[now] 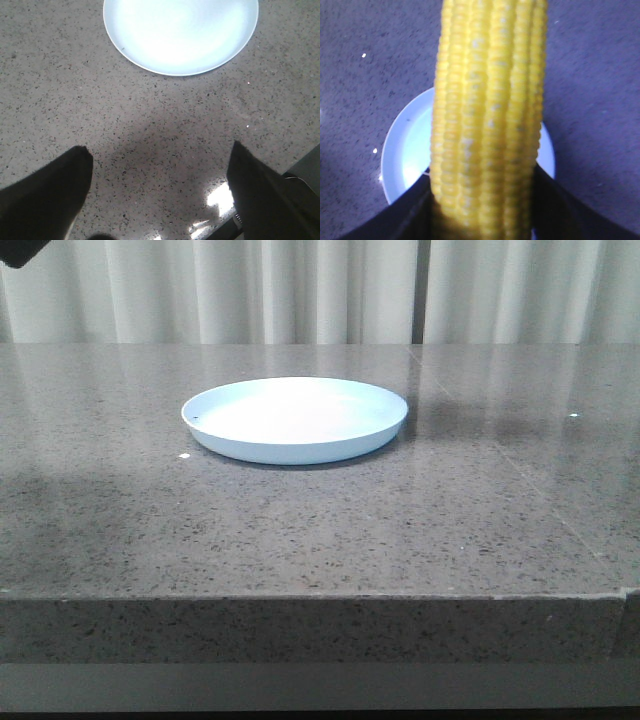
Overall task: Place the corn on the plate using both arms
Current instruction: 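Carry the corn with the right gripper and lower it onto the plate, then open the right gripper and withdraw it from the plate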
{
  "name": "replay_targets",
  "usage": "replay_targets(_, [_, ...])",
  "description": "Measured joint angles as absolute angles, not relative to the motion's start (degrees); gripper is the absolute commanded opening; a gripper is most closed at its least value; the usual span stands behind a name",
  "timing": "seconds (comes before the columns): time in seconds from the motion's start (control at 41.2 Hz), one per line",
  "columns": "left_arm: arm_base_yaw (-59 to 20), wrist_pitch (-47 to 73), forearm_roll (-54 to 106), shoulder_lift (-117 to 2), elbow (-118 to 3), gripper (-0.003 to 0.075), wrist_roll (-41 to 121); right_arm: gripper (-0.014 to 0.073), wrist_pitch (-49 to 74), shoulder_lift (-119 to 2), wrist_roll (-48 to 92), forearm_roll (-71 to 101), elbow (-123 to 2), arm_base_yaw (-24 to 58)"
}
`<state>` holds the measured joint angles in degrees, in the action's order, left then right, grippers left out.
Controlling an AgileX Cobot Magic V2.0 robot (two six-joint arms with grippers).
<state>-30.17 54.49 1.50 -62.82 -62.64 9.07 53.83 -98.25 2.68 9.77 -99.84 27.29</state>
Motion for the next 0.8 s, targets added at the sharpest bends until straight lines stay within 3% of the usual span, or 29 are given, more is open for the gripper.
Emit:
replay_targets(0.291, [-30.17,54.49,1.50,-62.82,-62.64,0.0544,9.07,0.0237,42.79,-100.35,2.86,15.94,-88.18,28.74])
replay_targets(0.509, [-30.17,54.49,1.50,-62.82,-62.64,0.0544,9.07,0.0255,39.14,-105.27,2.86,19.53,-87.24,28.74])
replay_targets(0.582, [-30.17,54.49,1.50,-62.82,-62.64,0.0544,9.07,0.0338,38.67,-106.61,2.86,20.15,-87.24,28.74])
replay_targets(0.727, [-30.17,54.49,1.50,-62.82,-62.64,0.0544,9.07,0.0624,38.56,-107.34,2.86,20.24,-87.24,28.74])
replay_targets(0.8, [-30.17,54.49,1.50,-62.82,-62.64,0.0544,9.07,0.0661,38.19,-107.22,2.86,20.37,-87.24,28.74])
